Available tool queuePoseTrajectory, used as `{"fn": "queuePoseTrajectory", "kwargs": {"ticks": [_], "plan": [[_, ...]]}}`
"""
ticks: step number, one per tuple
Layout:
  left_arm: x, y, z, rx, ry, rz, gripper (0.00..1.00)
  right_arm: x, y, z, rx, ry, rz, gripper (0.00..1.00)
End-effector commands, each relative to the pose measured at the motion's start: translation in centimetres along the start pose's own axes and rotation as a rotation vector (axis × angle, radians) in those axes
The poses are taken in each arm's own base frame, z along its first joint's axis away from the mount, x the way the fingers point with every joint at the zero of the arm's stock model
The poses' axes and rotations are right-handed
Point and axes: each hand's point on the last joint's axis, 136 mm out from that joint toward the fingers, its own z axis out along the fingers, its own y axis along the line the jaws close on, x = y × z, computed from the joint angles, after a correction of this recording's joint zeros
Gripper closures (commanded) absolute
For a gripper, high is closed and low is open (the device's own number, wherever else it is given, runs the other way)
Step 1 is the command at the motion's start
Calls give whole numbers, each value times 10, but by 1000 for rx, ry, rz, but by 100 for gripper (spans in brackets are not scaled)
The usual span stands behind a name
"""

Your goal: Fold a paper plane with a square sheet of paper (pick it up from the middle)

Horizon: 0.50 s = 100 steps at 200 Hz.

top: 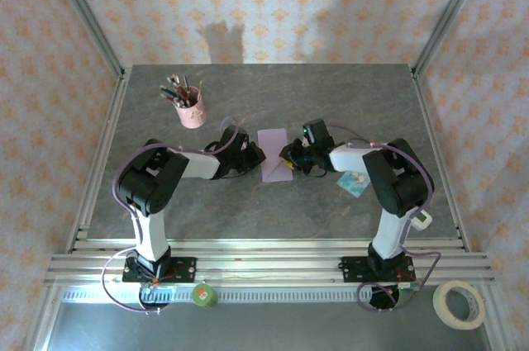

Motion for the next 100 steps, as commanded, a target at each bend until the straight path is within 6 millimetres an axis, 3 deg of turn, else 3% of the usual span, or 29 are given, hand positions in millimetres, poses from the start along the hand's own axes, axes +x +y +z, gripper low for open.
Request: {"fn": "queuePoseTrajectory", "kwargs": {"ticks": [1,65,100], "plan": [[3,23,1,-59,7,-35,87,-3,8,3,-3,-8,0,77],[5,24,1,-60,9,-34,87,-6,-9,2,81,-35,36,77],[4,23,1,-54,10,-36,87,-6,-3,4,56,-23,24,78]]}}
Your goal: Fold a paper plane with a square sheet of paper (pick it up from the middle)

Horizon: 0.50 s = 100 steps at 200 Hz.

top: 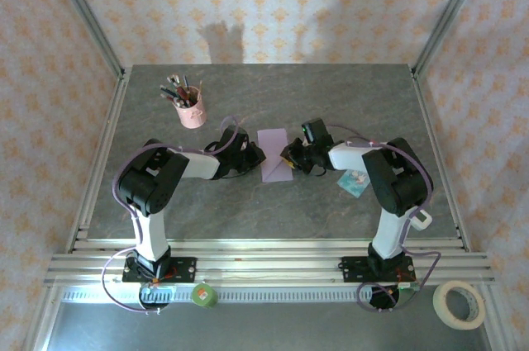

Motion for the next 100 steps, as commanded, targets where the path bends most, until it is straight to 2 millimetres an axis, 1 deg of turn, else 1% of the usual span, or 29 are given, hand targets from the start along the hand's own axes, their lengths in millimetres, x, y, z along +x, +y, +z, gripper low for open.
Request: {"fn": "queuePoseTrajectory", "kwargs": {"ticks": [1,22,44,64,100], "plan": [[5,24,1,-56,11,-29,87,-1,3,4,6,2,3,78],[5,24,1,-61,10,-30,87,0,2,7,14,13,-2,80],[5,26,1,-64,9,-39,87,2,9,7,-13,28,-15,81],[6,26,1,-59,10,-46,87,7,15,9,-52,66,-25,83],[5,26,1,-63,5,-51,86,17,22,11,-123,111,-45,84]]}}
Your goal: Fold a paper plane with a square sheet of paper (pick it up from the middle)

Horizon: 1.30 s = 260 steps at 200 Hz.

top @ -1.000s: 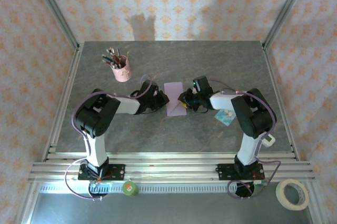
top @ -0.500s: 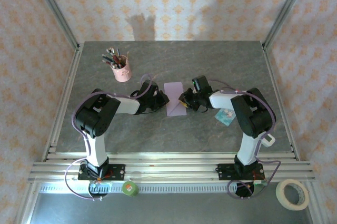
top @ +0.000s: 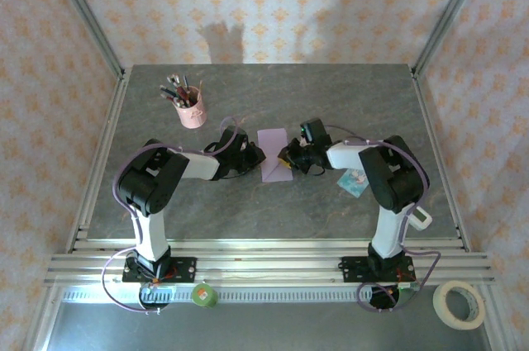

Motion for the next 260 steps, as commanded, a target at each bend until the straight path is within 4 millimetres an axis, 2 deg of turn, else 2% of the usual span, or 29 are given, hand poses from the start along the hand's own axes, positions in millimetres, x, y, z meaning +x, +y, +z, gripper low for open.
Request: {"fn": "queuePoseTrajectory", "kwargs": {"ticks": [1,36,65,101,124,150,167,192,214,240,260], "plan": [[6,25,1,-72,12,-37,86,8,15,3,-77,39,-41,84],[5,23,1,-68,12,-39,86,11,22,1,-113,42,-63,84],[-1,16,-4,-54,0,-30,84,13,19,4,-106,48,-78,86],[-14,-12,-19,34,-24,-13,82,8,16,6,-86,24,-127,95],[-28,-27,-38,93,-68,-6,78,-1,27,-1,-95,-29,-204,97],[-45,-39,-66,162,-137,5,69,-12,59,-21,-160,-111,-341,98],[-52,-50,-86,224,-174,29,58,-14,86,-39,-237,-157,-432,98],[-60,-68,-117,330,-234,89,29,-11,127,-70,-374,-203,-542,98],[-58,-88,-140,433,-265,153,12,-3,157,-93,-490,-209,-605,98],[-49,-109,-156,557,-248,176,1,8,183,-112,-607,-186,-642,98],[-41,-122,-162,654,-205,174,1,15,195,-119,-667,-153,-647,98]]}}
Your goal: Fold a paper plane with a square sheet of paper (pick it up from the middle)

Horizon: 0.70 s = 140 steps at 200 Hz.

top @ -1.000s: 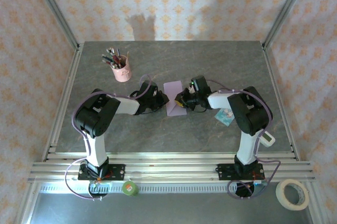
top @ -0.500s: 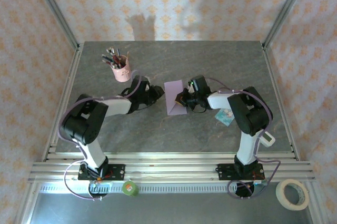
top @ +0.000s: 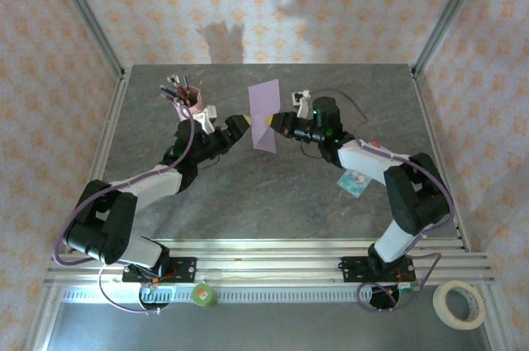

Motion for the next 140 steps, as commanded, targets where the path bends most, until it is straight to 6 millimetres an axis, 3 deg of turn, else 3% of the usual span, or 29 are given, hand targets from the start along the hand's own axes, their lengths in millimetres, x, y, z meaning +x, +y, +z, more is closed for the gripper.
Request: {"fn": "queuePoseTrajectory", "kwargs": {"ticks": [1,31,95,140], "plan": [[2,-38,-4,192,26,16,1,-14,42,-5,-152,-10,-61,98],[9,-52,-1,288,60,8,5,-11,49,-5,-188,14,-47,97],[10,-61,0,337,63,62,32,-8,46,-6,-181,27,-27,97],[8,-53,1,265,57,116,50,-8,41,-5,-166,31,-17,96]]}}
